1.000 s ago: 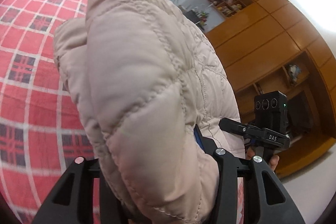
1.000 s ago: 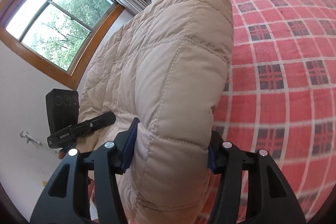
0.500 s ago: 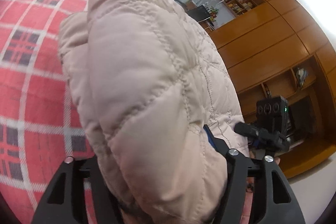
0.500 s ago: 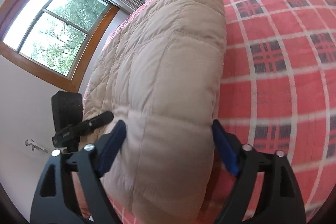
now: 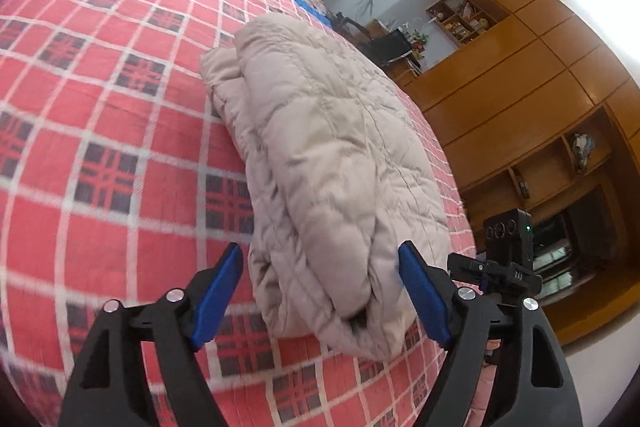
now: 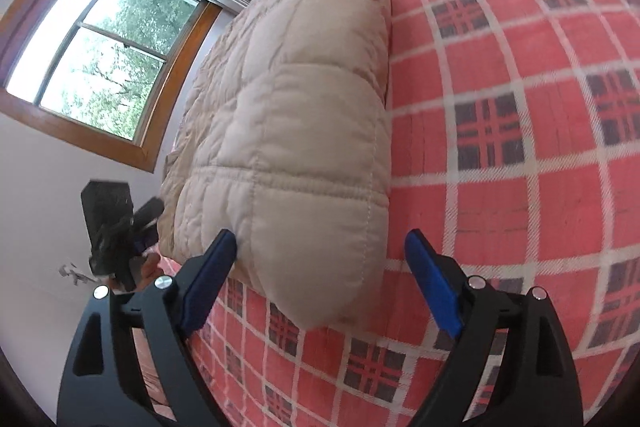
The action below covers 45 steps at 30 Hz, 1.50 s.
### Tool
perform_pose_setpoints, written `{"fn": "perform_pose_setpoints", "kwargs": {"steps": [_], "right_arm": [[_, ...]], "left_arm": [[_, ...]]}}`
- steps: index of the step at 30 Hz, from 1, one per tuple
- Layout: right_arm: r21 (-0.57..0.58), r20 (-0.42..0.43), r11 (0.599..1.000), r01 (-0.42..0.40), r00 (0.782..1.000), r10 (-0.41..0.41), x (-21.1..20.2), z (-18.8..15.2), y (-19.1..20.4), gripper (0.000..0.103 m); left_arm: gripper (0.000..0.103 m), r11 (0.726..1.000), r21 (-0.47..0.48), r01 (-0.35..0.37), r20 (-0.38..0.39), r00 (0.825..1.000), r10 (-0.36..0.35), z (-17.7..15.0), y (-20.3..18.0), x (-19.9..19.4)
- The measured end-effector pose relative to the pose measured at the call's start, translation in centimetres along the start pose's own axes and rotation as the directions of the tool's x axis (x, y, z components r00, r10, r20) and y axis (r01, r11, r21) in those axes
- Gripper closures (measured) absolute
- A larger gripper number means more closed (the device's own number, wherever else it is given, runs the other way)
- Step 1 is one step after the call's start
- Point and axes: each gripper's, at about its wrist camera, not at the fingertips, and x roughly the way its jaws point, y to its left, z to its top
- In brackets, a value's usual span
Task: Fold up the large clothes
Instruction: 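Release the bundle and pull both open tools back from it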
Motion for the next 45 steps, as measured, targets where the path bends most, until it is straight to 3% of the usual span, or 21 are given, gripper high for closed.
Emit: {"fn": "perform_pose_setpoints", "kwargs": {"steps": [4,7,11,13,17,25,27,29,31,37,42,45], "right_arm": [[0.026,-0.002,0.999,-0.026,1.0,0.026,0.0,-0.3,-0.2,0.027],[0.027,0.007,1.0,0.0,1.0,0.0,0.0,-0.8,1.1,0.039],[-0.004,0.026,0.999,0.049,0.998,-0.049,-0.5,-2.0,2.5,0.051],[-0.015,0.021,0.998,0.063,0.998,-0.063,-0.5,-2.5,3.0,0.053],[-0.033,0.015,0.994,0.106,0.994,-0.105,0.1,-3.0,3.3,0.056],[-0.026,0.009,0.991,0.13,0.992,-0.13,1.1,-3.3,3.0,0.056],[-0.029,0.01,0.99,0.138,0.99,-0.138,1.1,-3.3,3.1,0.054],[-0.038,0.024,0.987,0.154,0.988,-0.153,1.3,-3.2,4.1,0.049],[-0.059,0.042,0.982,0.178,0.984,-0.176,1.0,-3.5,5.3,0.043],[-0.128,0.12,0.934,0.334,0.94,-0.319,-0.5,-5.6,8.6,0.028],[-0.175,0.179,0.867,0.467,0.881,-0.438,-1.1,-8.3,10.3,0.013],[-0.184,0.193,0.85,0.493,0.866,-0.46,-1.2,-10.0,11.0,0.01]], "left_arm": [[0.023,0.998,0.042,-0.045,0.006,0.999,0.045,-1.0,-1.6,0.0],[0.024,0.994,0.055,-0.097,0.011,0.995,0.096,-1.4,-2.4,0.2],[0.044,0.987,0.085,-0.137,-0.009,0.99,0.139,-1.8,-3.1,0.4],[0.048,0.981,0.1,-0.166,-0.015,0.986,0.169,-2.0,-3.0,0.4],[0.06,0.982,0.104,-0.155,-0.059,0.985,0.161,-2.0,-1.8,1.3],[0.065,0.985,0.107,-0.133,-0.079,0.987,0.141,-2.6,-0.7,2.2],[0.063,0.988,0.087,-0.125,-0.074,0.989,0.131,-2.6,-0.3,2.0],[0.048,0.989,0.066,-0.135,-0.049,0.989,0.138,-2.9,-0.2,1.4],[0.044,0.985,0.064,-0.16,-0.026,0.986,0.162,-3.3,-0.5,0.6],[0.037,0.971,0.081,-0.225,0.038,0.974,0.222,-4.5,-1.8,-2.2],[0.032,0.934,0.075,-0.349,0.067,0.937,0.344,-6.5,-2.8,-4.1],[0.032,0.906,0.081,-0.415,0.089,0.909,0.408,-7.6,-3.4,-4.9]]}}
